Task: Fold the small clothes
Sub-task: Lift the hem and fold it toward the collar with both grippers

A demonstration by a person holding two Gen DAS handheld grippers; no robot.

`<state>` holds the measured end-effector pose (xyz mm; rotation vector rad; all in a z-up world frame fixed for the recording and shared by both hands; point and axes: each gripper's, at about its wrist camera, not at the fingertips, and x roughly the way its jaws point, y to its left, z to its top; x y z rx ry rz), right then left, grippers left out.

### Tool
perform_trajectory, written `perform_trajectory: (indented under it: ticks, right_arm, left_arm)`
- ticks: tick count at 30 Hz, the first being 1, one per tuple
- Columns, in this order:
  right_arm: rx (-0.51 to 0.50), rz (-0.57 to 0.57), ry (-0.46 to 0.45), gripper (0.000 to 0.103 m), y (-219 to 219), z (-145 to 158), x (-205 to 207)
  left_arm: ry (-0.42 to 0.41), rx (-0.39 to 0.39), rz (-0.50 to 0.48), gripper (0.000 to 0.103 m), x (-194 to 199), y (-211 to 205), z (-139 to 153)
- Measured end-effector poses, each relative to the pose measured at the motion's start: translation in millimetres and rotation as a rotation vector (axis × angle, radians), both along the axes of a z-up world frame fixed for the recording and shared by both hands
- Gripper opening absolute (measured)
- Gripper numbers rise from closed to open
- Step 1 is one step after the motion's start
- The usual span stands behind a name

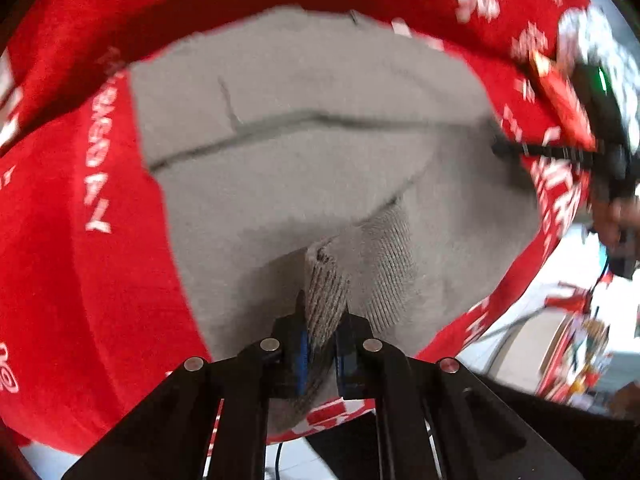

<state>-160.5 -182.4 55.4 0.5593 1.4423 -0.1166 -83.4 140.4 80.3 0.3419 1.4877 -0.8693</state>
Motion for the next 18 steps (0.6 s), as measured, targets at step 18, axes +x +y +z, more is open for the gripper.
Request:
perform_trajectory:
  ticks: [18]
  right_arm:
    - [-0.202,-0.077,-0.232,0.007,-95,68,108]
  left_arm:
    - [-0.292,-0.159,0.198,0.011,175,-92,43]
